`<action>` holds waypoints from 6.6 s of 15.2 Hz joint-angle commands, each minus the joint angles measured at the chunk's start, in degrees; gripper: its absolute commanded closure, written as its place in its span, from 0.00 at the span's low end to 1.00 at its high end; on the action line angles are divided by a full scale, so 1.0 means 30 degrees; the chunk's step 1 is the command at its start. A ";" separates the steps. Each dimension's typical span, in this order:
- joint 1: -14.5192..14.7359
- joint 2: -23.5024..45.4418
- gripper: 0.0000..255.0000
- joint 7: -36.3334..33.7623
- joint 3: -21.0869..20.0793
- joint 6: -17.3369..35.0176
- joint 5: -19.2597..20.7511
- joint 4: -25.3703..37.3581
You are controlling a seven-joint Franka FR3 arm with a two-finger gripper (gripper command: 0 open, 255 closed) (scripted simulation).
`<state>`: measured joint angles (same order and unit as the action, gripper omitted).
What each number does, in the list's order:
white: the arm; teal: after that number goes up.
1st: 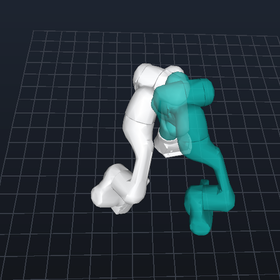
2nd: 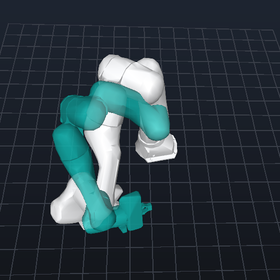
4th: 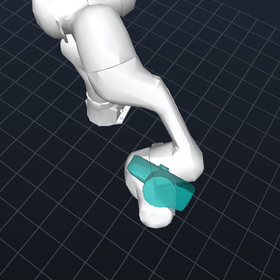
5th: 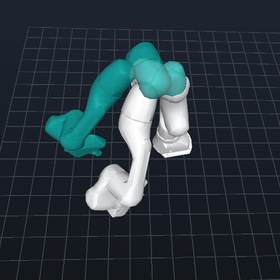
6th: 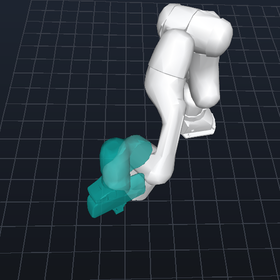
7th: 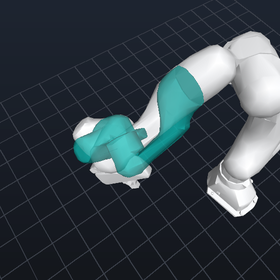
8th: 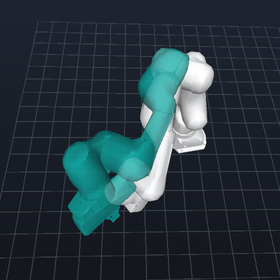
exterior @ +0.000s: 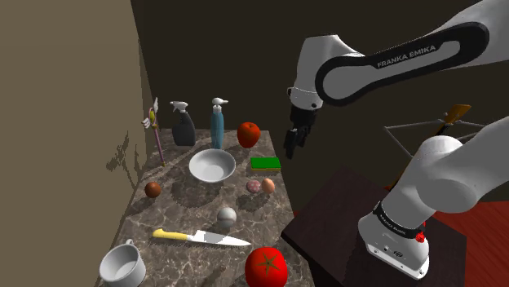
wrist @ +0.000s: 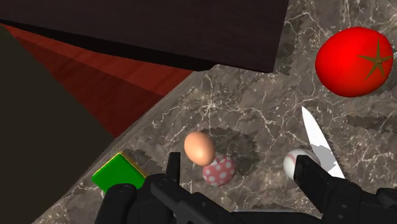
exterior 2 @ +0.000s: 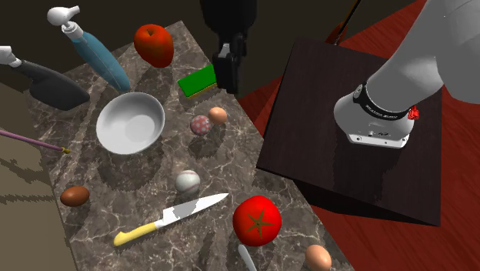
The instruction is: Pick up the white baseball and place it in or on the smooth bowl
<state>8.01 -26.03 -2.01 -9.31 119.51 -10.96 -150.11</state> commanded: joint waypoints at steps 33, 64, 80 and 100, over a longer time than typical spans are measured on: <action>0.4168 1.7365 0.00 -0.3303 -0.2517 1.3236 0.0524 0.6279; 0.3535 1.2940 1.00 -0.3388 -0.3198 0.9187 -0.0320 0.5990; 0.1813 1.4121 1.00 -0.1292 -0.1863 0.5338 0.0401 1.0535; 0.0383 2.0437 1.00 0.1079 -0.0440 0.3480 0.1494 1.8169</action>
<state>9.14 34.84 1.12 -10.65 129.30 -6.49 -95.43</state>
